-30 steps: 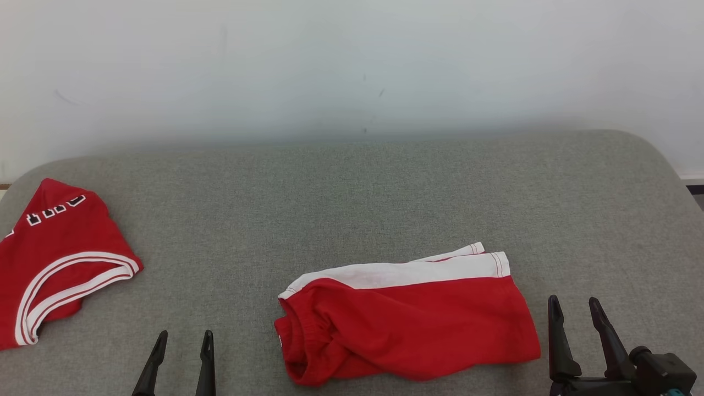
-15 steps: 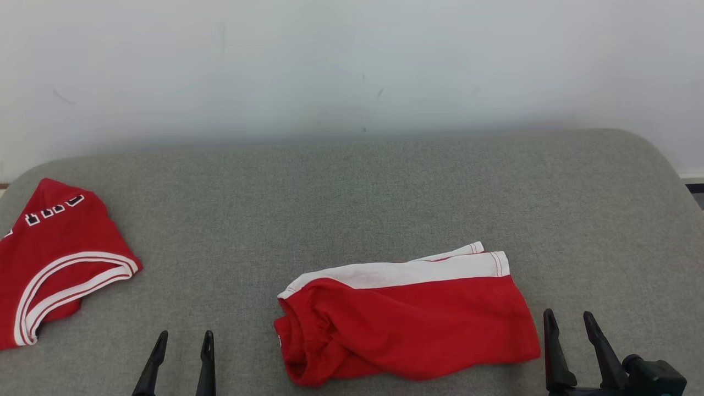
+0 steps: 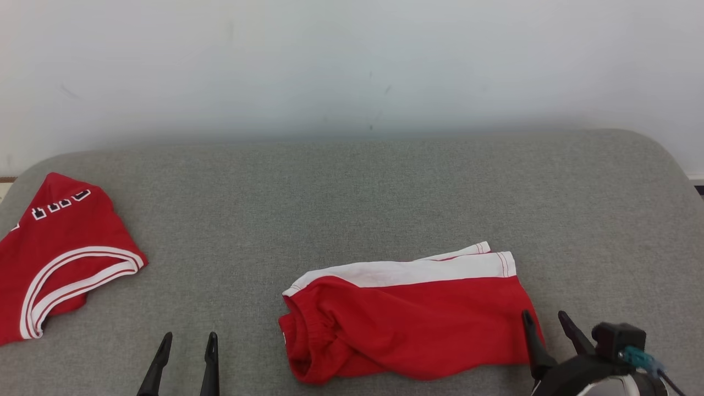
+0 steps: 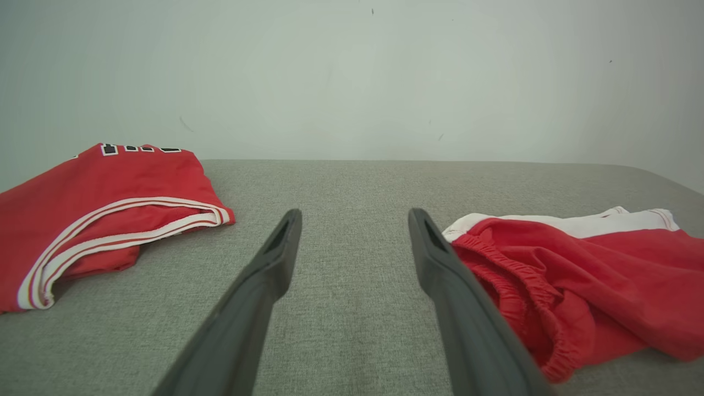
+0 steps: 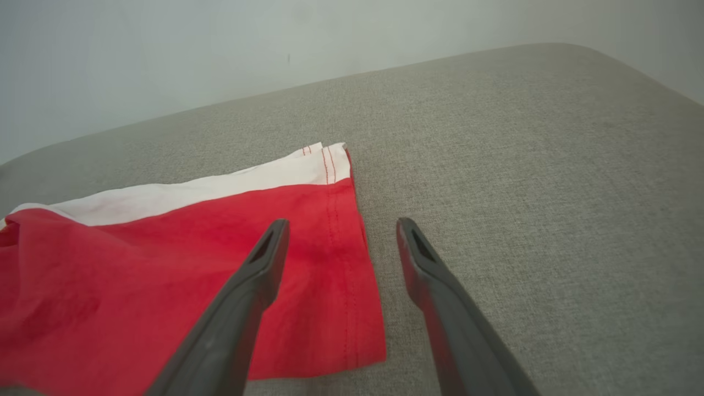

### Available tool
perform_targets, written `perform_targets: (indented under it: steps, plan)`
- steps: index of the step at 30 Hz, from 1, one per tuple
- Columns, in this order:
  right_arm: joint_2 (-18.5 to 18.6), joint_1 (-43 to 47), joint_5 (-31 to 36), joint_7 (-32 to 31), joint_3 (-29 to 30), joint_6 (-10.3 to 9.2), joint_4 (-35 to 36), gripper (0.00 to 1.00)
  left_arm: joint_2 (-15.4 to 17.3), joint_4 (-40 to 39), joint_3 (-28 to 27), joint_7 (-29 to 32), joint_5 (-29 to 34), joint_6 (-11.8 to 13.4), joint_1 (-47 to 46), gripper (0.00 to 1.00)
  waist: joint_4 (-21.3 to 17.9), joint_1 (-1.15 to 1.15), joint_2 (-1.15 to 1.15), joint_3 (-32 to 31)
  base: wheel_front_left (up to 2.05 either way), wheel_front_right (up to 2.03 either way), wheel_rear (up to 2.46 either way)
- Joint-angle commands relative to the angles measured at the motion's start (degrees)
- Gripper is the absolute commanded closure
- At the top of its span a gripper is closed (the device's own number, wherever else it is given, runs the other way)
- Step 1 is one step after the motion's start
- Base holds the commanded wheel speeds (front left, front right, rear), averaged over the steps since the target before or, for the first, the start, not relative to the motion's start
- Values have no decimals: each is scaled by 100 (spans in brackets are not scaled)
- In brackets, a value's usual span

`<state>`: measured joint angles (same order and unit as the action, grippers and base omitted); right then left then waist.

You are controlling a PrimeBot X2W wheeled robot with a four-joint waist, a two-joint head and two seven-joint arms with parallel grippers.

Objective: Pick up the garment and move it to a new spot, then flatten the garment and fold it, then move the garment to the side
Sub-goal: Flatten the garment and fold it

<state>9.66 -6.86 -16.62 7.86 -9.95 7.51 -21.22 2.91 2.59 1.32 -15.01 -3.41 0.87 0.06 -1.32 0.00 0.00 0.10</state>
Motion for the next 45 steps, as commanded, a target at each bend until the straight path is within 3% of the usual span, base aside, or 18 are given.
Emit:
perform_targets:
  steps: [1,12,22,23,29,40,45]
  plan:
    - [84,-182,-61,-104,-59,-4,-161,0,1,16,17,-28,-15,10,58,0,16,0,0,13,0,0,0]
    - [327,-1424,-510,-421,-638,-4,-1844,0,1,77,110,-28,-61,-16,-107,0,174,0,0,199,0,0,0]
    - [214,-2056,-1105,-814,-1269,-1,-3033,1,1,138,85,-28,-69,-57,-229,0,282,0,0,321,0,0,0]
    - [209,-2098,-1266,-797,-1410,-1,-3068,99,1,141,74,-28,-73,-49,-230,0,281,0,0,325,0,0,0]
    - [418,-2270,-1668,-498,-1735,-3,-3055,100,1,140,72,-28,-87,-2,-188,0,232,0,0,299,0,0,0]
    - [1133,-2452,-2061,-63,-1707,-5,-3265,100,1,142,107,-28,-117,9,-132,0,158,0,0,236,0,0,0]
    - [1153,-2360,-2491,-112,-1838,-4,-2781,100,1,149,90,-28,-156,-5,-95,0,80,0,0,231,0,0,0]
